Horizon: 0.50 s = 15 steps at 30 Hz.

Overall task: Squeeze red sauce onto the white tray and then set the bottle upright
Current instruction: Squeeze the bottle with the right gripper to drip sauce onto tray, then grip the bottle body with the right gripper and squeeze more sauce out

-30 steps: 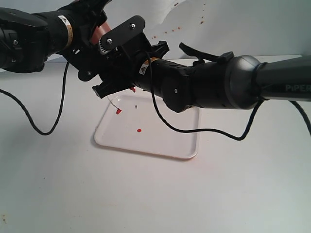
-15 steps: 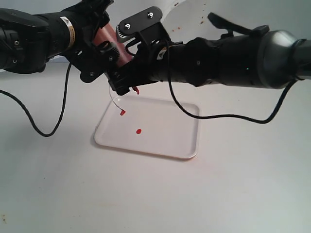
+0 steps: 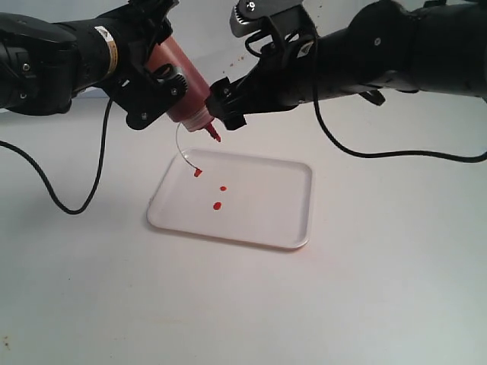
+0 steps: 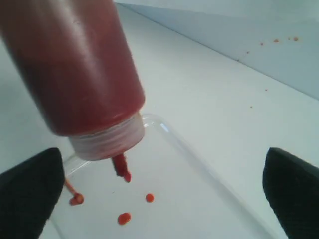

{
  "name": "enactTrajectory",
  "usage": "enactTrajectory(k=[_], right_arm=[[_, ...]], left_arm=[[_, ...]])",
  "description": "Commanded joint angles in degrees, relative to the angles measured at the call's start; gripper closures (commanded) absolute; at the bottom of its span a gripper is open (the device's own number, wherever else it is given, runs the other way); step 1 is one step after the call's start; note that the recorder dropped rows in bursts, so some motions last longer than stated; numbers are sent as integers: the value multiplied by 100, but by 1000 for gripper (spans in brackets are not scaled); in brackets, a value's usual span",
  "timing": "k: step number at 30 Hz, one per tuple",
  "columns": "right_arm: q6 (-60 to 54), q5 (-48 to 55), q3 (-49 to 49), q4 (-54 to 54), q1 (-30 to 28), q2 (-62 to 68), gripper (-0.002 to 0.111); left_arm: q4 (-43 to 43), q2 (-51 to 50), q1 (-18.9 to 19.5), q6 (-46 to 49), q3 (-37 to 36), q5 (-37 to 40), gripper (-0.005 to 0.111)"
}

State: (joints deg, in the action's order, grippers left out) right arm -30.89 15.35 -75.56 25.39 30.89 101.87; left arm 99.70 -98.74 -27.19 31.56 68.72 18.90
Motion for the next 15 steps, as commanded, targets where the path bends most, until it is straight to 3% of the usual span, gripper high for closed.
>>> enactTrajectory(k=[1, 4, 10, 15], right_arm=[[-1107, 610, -33, 1102, -186, -381, 3], [-2284, 1157, -56, 2515, -552, -545, 3], [-4896, 4097, -57, 5285, -1728, -124, 3], [-5389, 4127, -57, 5579, -2039, 428, 3]], left_arm=[[25, 64, -36, -105, 57, 39, 107], [25, 64, -36, -105, 57, 39, 107], [25, 129, -36, -105, 57, 41, 107], [25, 244, -36, -105, 57, -89, 107]])
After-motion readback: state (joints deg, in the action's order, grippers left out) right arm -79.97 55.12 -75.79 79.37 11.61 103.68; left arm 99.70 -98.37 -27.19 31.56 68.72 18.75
